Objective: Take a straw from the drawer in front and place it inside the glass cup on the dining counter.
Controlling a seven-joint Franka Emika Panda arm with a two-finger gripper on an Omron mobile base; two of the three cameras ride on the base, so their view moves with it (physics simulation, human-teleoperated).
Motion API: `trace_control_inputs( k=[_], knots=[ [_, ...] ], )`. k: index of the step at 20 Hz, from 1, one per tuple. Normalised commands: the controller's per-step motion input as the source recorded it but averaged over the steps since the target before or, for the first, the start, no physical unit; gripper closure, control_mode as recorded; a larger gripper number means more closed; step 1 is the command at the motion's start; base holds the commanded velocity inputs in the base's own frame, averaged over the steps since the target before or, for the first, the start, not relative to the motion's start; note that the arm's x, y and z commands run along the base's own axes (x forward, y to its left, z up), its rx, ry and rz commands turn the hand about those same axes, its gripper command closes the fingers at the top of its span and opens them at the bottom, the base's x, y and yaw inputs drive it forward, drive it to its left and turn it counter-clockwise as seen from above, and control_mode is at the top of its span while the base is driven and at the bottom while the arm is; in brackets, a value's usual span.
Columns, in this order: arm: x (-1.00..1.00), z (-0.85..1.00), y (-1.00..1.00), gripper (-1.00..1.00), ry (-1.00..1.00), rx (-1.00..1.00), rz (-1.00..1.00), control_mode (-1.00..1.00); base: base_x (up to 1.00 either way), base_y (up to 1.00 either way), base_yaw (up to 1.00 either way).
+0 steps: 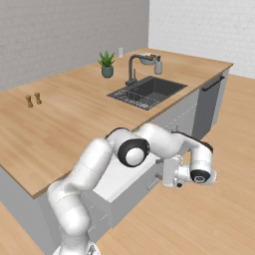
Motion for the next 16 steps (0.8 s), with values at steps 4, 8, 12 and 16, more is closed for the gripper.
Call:
trace_control_inputs(
  k=[4,8,12,16],
  knots=[
    [-0.20,1.00,0.40,-1.00,-0.23,-0.31,0.00,-1.00,0.00,0.00,0.00],
    [-0.23,0.96,0.37,-1.00,-0.25,-0.29,0.00,-1.00,0.00,0.00,0.00],
    [-0.06,0.46,0.58,-1.00,-0.15,-0.28,0.00,-1.00,0.00,0.00,0.00],
    [0.12,0.01,0.76,-1.00,0.00,-0.28,0.00,-1.00,0.00,0.00,0.00]
  ],
)
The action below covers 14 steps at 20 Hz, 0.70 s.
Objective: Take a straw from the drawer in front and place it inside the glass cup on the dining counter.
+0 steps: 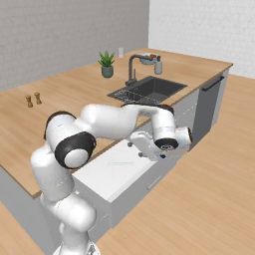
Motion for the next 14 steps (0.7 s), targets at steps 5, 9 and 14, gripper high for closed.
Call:
trace_control_inputs(
  k=[5,9,14],
  knots=[
    [0.35,-0.15,0.59,-1.00,0.05,-0.28,0.00,-1.00,0.00,0.00,0.00],
    [0.39,-0.31,0.42,-1.00,0.06,-0.27,0.00,-1.00,0.00,0.00,0.00],
    [0.31,-0.53,0.07,-1.00,0.11,-0.28,0.07,-1.00,0.00,0.00,0.00]
  ],
)
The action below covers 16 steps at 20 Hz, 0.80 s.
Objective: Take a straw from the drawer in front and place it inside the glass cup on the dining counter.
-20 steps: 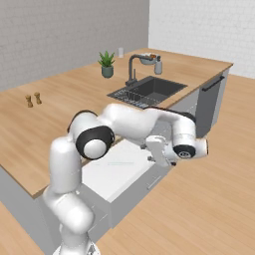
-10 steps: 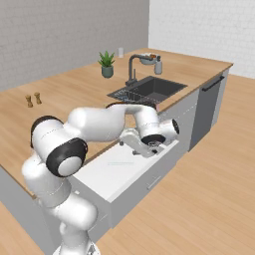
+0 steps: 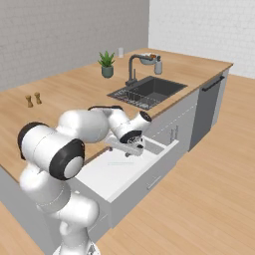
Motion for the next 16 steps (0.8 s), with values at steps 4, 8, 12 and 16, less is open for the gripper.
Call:
trace_control_inputs(
  k=[4,8,12,16],
  knots=[
    [0.30,-0.62,0.00,-1.00,0.18,-0.26,0.07,-1.00,0.00,0.00,0.00],
    [0.27,-0.58,0.00,-1.00,0.13,-0.20,0.07,-1.00,0.00,0.00,0.00],
    [0.15,-0.50,-0.08,-1.00,0.09,-0.11,0.07,-1.00,0.00,0.00,0.00],
    [0.11,-0.48,-0.15,-1.00,0.07,-0.05,0.07,-1.00,0.00,0.00,0.00]
  ],
)
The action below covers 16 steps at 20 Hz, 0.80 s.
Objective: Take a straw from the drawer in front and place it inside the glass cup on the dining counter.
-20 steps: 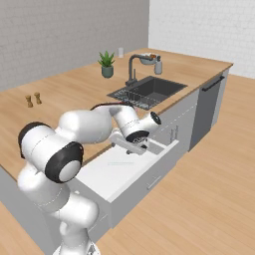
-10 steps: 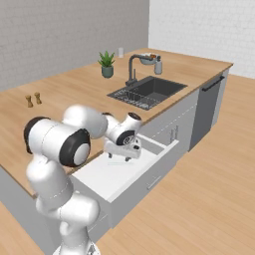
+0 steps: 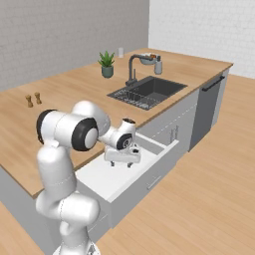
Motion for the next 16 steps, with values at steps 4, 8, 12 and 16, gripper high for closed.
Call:
trace_control_inputs(
  k=[4,8,12,16],
  knots=[
    [0.01,-0.42,-0.18,-1.00,0.01,-0.01,0.05,-1.00,0.00,0.00,0.00],
    [0.00,-0.41,-0.16,-1.00,0.00,-0.02,0.05,-1.00,0.00,0.00,0.00],
    [0.00,-0.38,-0.23,-1.00,0.00,-0.03,0.02,-1.00,0.00,0.00,0.00],
    [-0.15,-0.34,-0.40,-1.00,0.00,-0.02,0.00,-1.00,0.00,0.00,0.00]
  ],
)
